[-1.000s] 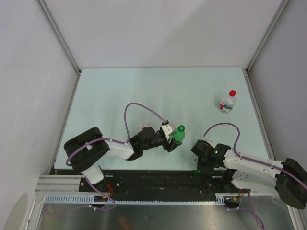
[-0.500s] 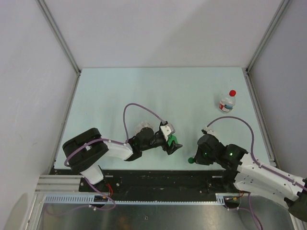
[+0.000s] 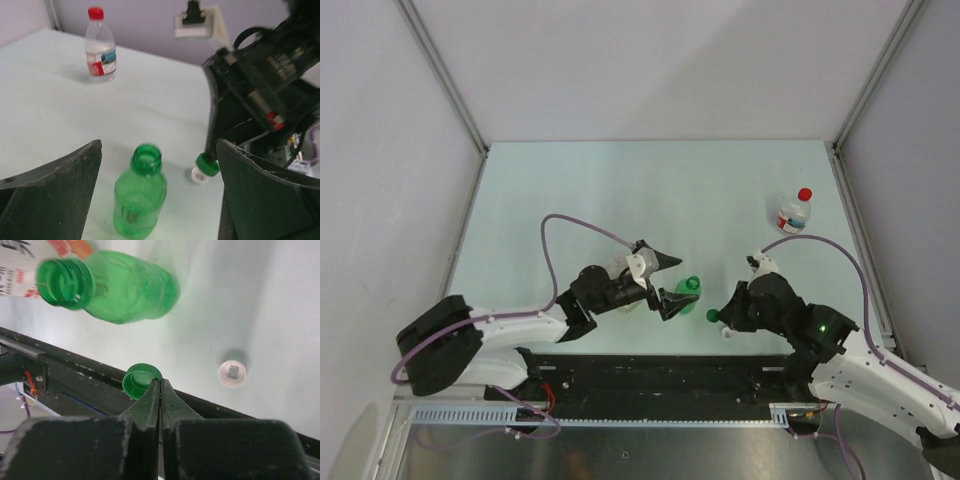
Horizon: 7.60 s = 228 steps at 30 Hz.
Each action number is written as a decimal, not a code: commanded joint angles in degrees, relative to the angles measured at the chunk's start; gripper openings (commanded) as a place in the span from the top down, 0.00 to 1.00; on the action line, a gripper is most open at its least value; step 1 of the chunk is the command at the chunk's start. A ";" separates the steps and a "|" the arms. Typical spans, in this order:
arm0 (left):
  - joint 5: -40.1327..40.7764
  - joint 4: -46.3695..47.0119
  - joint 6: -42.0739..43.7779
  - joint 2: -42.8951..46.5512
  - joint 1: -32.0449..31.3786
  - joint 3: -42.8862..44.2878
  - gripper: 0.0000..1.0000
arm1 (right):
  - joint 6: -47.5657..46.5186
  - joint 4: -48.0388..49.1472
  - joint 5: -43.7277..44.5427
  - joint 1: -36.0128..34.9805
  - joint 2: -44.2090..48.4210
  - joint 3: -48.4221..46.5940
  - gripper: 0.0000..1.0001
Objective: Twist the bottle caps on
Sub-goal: Pick up the bottle cap from the center of the board, then screw the bottle cap onto the plastic bottle.
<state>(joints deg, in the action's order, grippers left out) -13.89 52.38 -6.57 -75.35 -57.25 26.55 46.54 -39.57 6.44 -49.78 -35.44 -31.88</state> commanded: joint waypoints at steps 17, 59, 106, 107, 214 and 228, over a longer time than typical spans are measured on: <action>-25.48 -9.37 -23.91 23.44 2.22 7.46 0.00 | -32.10 48.89 -30.99 2.58 3.39 -3.26 1.00; -36.16 -8.45 -44.07 15.88 9.64 11.52 0.60 | -48.50 52.14 -56.68 8.27 -5.69 -9.20 1.00; -31.92 -20.73 -24.14 20.62 13.30 8.19 0.89 | -56.80 79.78 -29.92 10.84 -0.89 30.53 0.03; -31.60 -21.04 -23.81 20.83 13.26 8.09 0.89 | -56.72 82.53 -30.09 11.68 -3.38 31.07 0.03; 39.74 -48.98 -7.39 6.25 -5.37 23.29 0.95 | -45.48 49.45 -20.08 1.13 -8.29 -2.14 0.94; -25.14 -54.55 20.47 11.68 8.53 38.44 0.96 | -58.45 29.54 -9.35 4.04 1.67 -1.17 0.98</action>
<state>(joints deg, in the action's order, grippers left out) -9.87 1.45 0.14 -65.58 -52.86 56.86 -7.92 -9.32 -6.04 -46.24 -36.14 -31.16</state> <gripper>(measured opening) 0.360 0.655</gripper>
